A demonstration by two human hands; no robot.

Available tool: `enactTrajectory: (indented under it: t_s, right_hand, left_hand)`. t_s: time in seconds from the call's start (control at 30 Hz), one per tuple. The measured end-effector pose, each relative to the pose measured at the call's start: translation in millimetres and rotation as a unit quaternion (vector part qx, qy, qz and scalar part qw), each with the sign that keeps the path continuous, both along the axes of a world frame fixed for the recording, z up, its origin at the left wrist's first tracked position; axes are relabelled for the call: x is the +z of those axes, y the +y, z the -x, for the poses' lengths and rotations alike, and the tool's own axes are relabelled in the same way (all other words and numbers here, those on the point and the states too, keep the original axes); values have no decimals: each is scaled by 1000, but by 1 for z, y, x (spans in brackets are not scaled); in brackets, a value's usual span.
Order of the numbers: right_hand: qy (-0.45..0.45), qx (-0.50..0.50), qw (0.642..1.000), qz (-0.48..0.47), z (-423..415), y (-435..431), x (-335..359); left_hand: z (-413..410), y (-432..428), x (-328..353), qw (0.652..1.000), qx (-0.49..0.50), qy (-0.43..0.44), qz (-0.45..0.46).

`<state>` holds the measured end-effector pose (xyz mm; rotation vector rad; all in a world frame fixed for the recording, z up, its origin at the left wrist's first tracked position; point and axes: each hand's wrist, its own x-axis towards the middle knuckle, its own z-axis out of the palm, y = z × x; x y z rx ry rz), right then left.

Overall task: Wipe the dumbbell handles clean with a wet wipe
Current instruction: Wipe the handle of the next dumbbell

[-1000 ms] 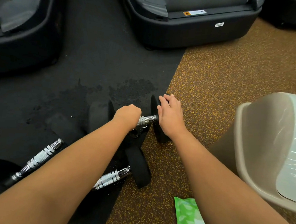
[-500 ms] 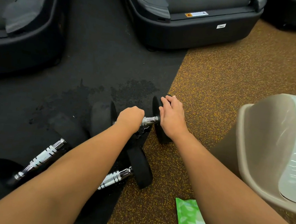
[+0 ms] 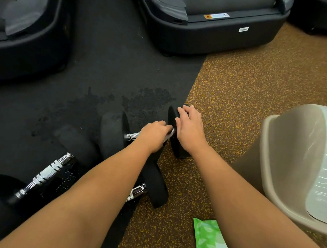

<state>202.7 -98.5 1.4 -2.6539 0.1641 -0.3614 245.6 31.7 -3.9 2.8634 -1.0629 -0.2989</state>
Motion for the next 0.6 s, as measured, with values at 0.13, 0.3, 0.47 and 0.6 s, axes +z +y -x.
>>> enactTrajectory:
  t_s: [0.13,0.3,0.47,0.6]
  right_hand:
    - [9,6,1000,-5,1,0,1]
    - [26,10,1000,-3,0,-1,4]
    - [30,7,999,8,1,1,6]
    - [59,4,998,17,0,3,10]
  left_hand:
    - [-6,11,-5,999,22,-30,-17]
    - [-4,16,1,998,43,-19,-47]
    - [-3,22,11,994,60,-2,-94]
    - [0,29,19,989,70,-17,-129]
